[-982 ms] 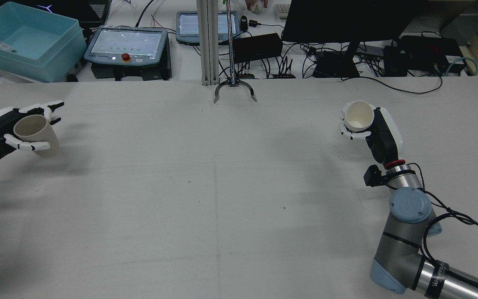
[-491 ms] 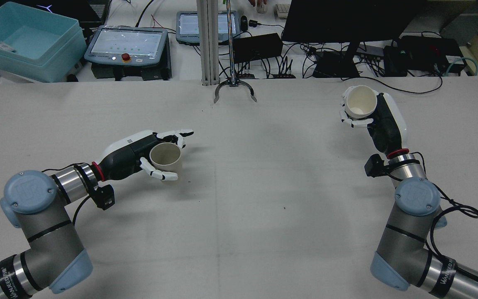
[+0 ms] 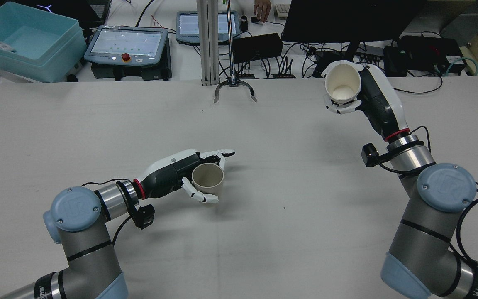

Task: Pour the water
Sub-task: 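Lift the right-hand cup and bring it above the left-hand cup, then tilt the right-hand cup to pour into the cup in the left hand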

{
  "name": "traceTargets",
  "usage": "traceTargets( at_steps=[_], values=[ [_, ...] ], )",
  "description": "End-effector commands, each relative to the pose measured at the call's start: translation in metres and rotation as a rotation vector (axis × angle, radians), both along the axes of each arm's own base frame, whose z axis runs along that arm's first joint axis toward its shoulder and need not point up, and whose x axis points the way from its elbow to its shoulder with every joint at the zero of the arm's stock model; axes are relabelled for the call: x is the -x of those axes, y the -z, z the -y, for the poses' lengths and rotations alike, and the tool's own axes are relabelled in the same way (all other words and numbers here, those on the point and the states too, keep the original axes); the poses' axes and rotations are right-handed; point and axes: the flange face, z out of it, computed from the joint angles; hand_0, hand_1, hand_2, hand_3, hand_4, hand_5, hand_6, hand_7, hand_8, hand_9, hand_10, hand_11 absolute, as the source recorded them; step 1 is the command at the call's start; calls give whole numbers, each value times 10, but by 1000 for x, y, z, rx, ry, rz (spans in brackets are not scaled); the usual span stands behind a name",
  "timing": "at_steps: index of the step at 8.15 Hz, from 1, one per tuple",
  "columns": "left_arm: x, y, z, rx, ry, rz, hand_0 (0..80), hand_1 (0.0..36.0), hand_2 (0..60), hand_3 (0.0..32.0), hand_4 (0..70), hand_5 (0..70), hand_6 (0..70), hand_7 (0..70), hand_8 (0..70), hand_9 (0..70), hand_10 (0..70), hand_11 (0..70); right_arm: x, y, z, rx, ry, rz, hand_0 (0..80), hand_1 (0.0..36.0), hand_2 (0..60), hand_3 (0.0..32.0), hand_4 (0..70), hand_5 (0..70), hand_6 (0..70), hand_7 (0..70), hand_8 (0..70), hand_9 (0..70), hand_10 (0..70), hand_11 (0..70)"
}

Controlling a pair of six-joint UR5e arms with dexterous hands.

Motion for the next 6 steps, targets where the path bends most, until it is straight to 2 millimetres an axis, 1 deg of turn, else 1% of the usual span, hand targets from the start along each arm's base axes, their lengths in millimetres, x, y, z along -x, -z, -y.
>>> traceTargets(
  at_steps=[1,2,3,4,5,6],
  values=[
    [0,6,-1,-2,1,-5,506,360,600,0,167,700,0,163,0,18,45,95,0,85,-7,-133,5,-252,800,360,600,0,201,648,301,438,317,447,102,195],
    [-1,7,-2,-3,0,-7,507,360,600,0,169,700,0,163,0,18,46,96,8,115,-4,-168,-21,-399,800,360,600,0,197,663,300,426,306,431,95,187],
    [-2,10,-1,-4,2,-10,508,360,600,0,169,700,0,162,0,18,47,98,16,132,-1,-206,-49,-504,800,360,600,0,195,653,289,409,297,420,96,187],
    [-4,12,-1,-5,1,-13,505,360,600,0,167,700,0,161,0,18,50,101,39,143,1,-227,-45,-551,800,360,600,0,193,659,288,405,291,412,99,191],
    [-4,10,0,-5,2,-13,500,360,600,0,163,700,0,158,0,17,50,100,67,147,2,-250,-8,-600,800,360,600,0,184,640,280,384,284,403,107,202],
    [-2,10,1,-5,5,-15,499,360,600,0,163,700,0,158,0,17,50,101,95,146,6,-267,40,-644,800,360,600,0,186,631,276,384,284,404,106,200]
  ],
)
